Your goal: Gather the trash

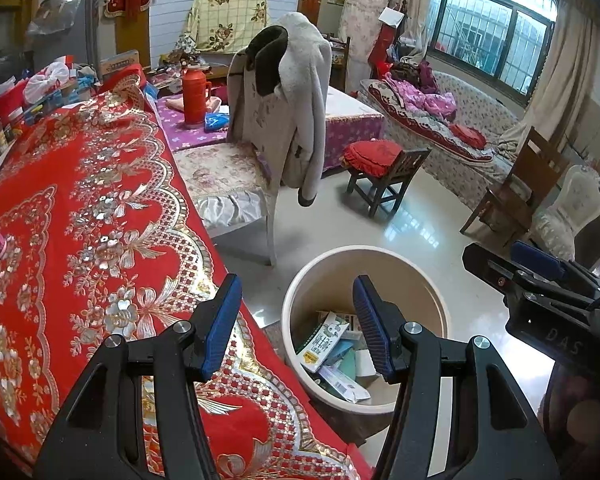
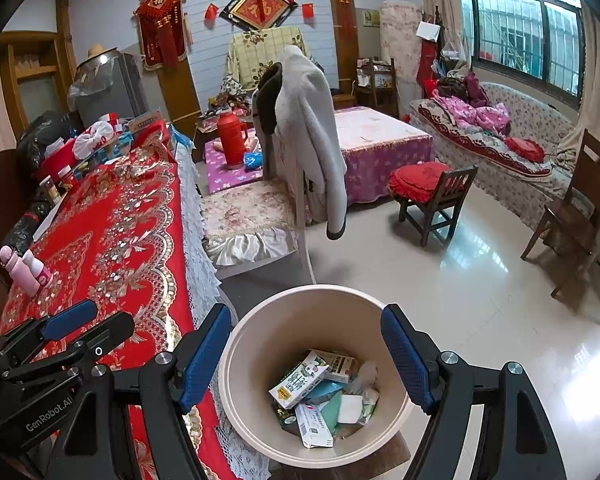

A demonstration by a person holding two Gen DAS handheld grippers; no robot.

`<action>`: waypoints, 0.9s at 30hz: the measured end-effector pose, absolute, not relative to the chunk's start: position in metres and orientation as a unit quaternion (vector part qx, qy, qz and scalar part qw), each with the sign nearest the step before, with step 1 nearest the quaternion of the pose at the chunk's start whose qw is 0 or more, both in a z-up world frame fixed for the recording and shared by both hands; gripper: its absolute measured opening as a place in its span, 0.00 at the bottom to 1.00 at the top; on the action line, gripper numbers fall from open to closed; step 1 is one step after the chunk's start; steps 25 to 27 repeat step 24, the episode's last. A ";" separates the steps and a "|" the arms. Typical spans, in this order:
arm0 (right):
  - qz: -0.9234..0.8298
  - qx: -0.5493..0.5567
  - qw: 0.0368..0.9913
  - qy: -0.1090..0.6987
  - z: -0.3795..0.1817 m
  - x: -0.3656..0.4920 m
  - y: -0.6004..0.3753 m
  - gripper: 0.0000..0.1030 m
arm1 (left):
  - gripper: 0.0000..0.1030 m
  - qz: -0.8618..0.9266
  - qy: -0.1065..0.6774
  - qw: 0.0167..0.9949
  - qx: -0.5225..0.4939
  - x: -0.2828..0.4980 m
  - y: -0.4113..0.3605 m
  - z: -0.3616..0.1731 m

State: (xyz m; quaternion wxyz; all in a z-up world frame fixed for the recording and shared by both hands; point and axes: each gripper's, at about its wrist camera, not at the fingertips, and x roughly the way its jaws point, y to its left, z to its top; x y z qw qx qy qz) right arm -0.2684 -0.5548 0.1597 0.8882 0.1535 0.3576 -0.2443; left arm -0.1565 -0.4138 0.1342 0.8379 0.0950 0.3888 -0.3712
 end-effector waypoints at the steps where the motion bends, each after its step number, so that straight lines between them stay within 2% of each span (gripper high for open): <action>1: -0.245 0.154 0.888 0.358 0.159 -0.269 -0.555 0.73 | 0.55 -0.372 0.389 0.838 0.095 -0.157 -0.414 0.134; 27: -0.241 0.151 0.885 0.368 0.157 -0.266 -0.556 0.73 | 0.55 -0.377 0.394 0.833 0.088 -0.154 -0.413 0.132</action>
